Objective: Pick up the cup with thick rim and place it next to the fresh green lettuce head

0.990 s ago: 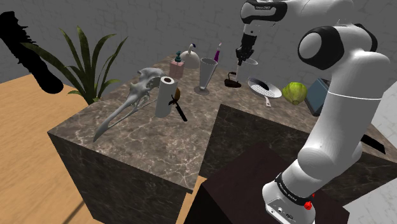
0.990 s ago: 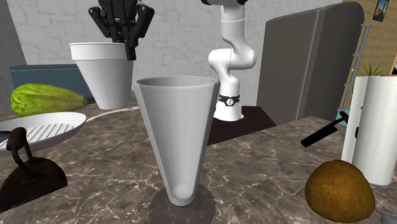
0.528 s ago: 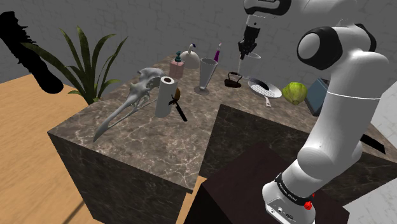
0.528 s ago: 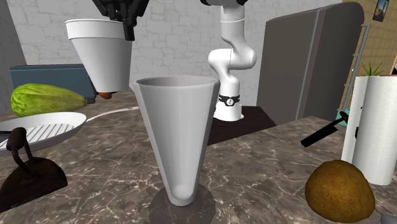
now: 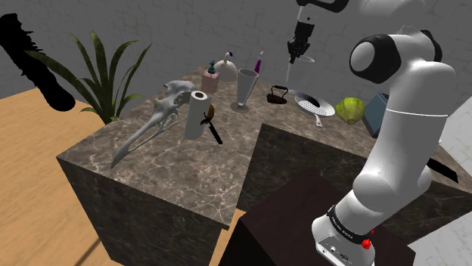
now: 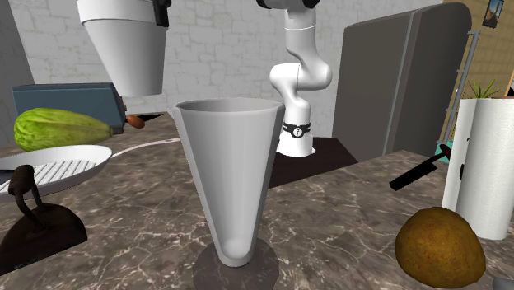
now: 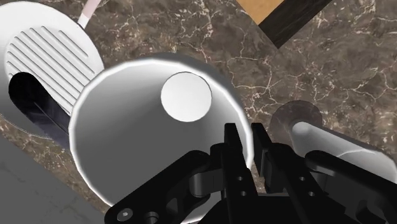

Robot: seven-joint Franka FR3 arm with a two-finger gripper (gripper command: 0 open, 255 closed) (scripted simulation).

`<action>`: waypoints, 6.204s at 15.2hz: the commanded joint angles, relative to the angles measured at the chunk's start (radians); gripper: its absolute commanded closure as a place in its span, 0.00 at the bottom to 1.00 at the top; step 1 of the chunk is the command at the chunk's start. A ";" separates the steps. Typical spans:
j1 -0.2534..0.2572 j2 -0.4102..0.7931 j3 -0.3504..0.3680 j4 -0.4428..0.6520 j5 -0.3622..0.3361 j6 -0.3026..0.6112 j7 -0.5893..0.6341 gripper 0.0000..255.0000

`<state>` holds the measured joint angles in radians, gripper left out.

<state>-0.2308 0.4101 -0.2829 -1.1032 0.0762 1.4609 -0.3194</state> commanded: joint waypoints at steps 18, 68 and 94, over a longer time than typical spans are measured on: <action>-0.235 -0.136 -0.134 -0.209 -0.014 0.080 -0.382 1.00; -0.488 0.041 -0.209 -0.445 0.091 0.479 -0.744 1.00; -0.486 0.028 -0.213 -0.394 0.083 0.416 -0.736 0.00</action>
<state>-0.7172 0.4377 -0.4962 -1.4982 0.1592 1.8785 -1.0555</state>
